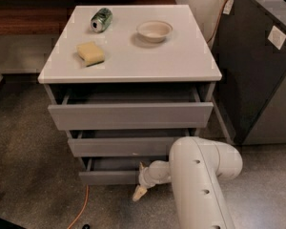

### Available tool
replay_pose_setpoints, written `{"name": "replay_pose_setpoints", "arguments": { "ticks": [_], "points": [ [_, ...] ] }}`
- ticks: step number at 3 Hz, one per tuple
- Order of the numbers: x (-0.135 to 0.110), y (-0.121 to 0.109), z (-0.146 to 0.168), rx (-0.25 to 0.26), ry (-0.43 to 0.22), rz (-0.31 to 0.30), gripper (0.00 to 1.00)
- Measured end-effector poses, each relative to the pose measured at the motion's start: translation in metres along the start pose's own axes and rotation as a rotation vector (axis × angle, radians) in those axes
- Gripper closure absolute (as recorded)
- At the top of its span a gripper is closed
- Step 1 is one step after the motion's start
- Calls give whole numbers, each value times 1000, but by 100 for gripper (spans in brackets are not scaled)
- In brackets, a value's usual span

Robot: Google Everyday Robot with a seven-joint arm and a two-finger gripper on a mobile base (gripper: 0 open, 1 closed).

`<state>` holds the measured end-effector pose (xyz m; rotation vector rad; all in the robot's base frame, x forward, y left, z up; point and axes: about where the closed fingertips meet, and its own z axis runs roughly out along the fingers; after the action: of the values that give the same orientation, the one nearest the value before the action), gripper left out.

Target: Place sponge into bottom drawer

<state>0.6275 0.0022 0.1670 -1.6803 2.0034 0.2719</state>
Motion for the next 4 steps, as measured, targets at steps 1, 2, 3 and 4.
{"name": "replay_pose_setpoints", "arguments": {
  "ticks": [1,2,3,4],
  "points": [
    [-4,19,9,-47,-24,8,0],
    [-8,17,2,-47,-24,8,0],
    [-9,17,-1,-47,-24,8,0],
    [-9,17,-1,-47,-24,8,0]
  ]
}}
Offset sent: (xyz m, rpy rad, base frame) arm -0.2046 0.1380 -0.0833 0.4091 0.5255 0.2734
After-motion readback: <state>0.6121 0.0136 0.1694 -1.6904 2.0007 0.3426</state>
